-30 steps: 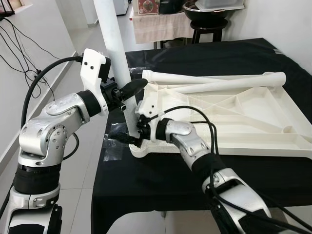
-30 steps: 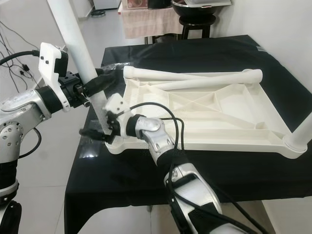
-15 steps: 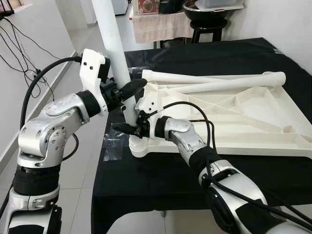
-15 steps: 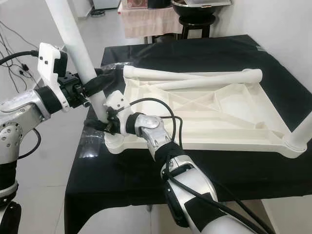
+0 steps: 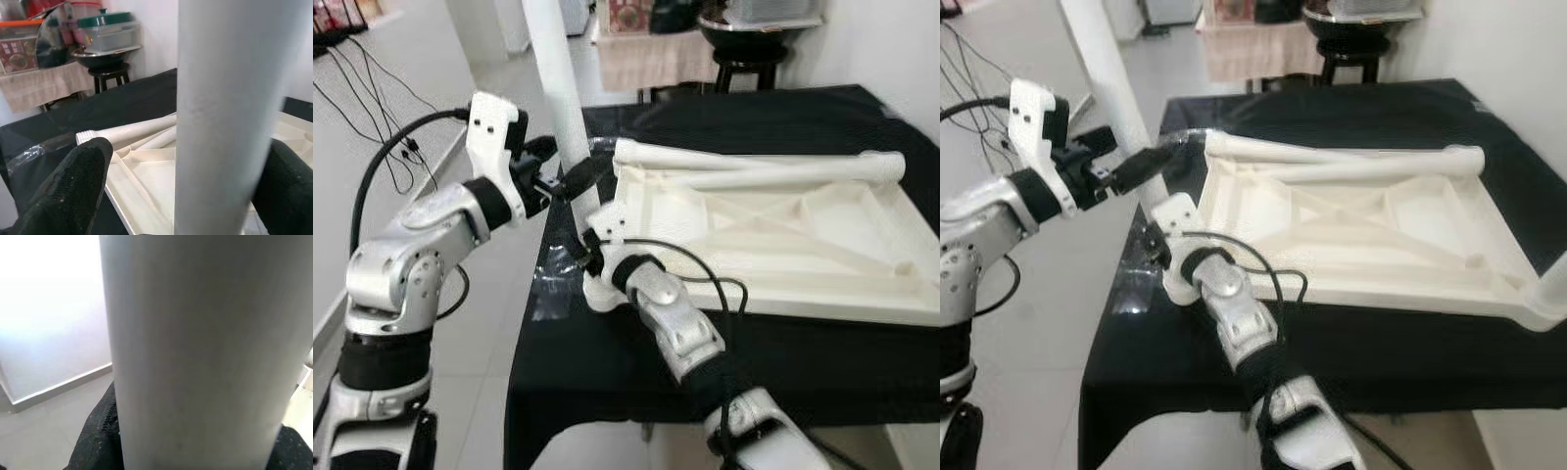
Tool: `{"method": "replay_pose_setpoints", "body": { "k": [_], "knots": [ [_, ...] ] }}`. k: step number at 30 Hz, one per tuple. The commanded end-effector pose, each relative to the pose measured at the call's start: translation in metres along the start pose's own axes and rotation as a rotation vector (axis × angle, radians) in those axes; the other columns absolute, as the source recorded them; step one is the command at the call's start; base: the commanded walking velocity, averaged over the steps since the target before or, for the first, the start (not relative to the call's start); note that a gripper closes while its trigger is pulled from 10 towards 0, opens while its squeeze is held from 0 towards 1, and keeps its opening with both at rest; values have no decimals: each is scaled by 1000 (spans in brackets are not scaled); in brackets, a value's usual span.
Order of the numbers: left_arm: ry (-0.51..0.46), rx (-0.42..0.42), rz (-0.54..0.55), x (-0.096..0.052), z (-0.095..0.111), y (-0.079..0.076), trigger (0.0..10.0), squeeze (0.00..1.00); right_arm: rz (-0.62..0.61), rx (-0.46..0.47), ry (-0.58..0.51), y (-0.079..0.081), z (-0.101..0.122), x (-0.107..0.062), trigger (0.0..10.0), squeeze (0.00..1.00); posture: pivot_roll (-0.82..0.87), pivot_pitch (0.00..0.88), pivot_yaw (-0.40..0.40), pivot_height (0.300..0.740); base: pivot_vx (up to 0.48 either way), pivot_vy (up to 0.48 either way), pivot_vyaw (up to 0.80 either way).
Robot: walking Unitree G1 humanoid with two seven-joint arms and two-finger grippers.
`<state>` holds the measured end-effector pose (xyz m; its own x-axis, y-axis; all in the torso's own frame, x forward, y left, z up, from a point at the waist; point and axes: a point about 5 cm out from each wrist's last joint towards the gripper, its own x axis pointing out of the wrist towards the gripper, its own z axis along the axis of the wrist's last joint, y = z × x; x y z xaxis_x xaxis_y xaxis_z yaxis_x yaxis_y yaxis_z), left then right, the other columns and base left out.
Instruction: Building children table
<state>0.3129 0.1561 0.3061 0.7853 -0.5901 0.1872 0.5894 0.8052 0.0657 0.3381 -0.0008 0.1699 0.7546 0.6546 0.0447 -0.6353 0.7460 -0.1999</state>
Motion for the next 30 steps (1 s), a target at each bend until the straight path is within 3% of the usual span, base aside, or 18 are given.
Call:
{"method": "replay_pose_setpoints", "body": {
  "k": [1, 6, 11, 12, 13, 14, 23, 24, 25, 26, 27, 28, 30],
  "knots": [
    [23, 11, 11, 0, -2, 3, 10000, 0, 93, 37, 101, 38, -28, -3, 0, 0, 4, 90, 58, 740, 0, 0, 0],
    [19, 21, 3, 4, -1, 1, 10000, 0, 110, 4, 89, 32, -25, 6, 0, 0, 9, 85, 49, 740, 0, 0, 0],
    [29, 24, 8, 1, -3, 2, 10000, 0, 113, -1, 80, 39, -20, 8, 0, 0, 12, 84, 54, 740, 0, 0, 0],
    [31, 22, -5, 0, -4, 0, 4314, 0, 114, 0, 80, 44, -18, 7, 0, 0, 14, 85, 55, 740, 0, 0, 0],
    [31, 22, -5, 0, -4, 0, 4314, 0, 114, 0, 80, 44, -18, 7, 0, 0, 14, 85, 55, 740, 0, 0, 0],
    [28, 21, -21, 0, -3, -1, 0, 0, 111, 3, 85, 49, -15, 5, 0, 0, 14, 86, 57, 740, 0, 0, 0],
    [25, 28, -58, 2, -1, -4, 0, 0, 126, -4, 75, 49, -6, 2, 0, 0, 11, 87, 59, 740, 0, 0, 0],
    [27, 30, -58, 1, -2, -4, 0, 0, 131, -16, 61, 45, -4, 3, 10000, 0, 10, 86, 58, 740, 0, 0, 0],
    [27, 30, -58, 1, -2, -4, 0, 0, 131, -16, 61, 45, -4, 3, 10000, 0, 10, 86, 58, 740, 0, 0, 0],
    [27, 31, -57, 1, -2, -4, 0, 0, 155, -13, 46, 40, 0, 5, 10000, 929, 11, 86, 58, 740, 0, 0, 0],
    [28, 33, -57, 1, -2, -4, 0, 0, 201, -4, 22, 33, 4, 7, 10000, 1000, 14, 80, 53, 740, 0, 0, 0],
    [28, 33, -57, 1, -2, -4, 0, 0, 201, -4, 22, 33, 4, 7, 10000, 1000, 14, 80, 53, 740, 0, 0, 0],
    [27, 34, -56, 0, -2, -4, 0, 0, 340, 10, -46, 24, 14, 8, 10000, 1000, 16, 77, 50, 740, 0, 0, 0]
  ]
}}
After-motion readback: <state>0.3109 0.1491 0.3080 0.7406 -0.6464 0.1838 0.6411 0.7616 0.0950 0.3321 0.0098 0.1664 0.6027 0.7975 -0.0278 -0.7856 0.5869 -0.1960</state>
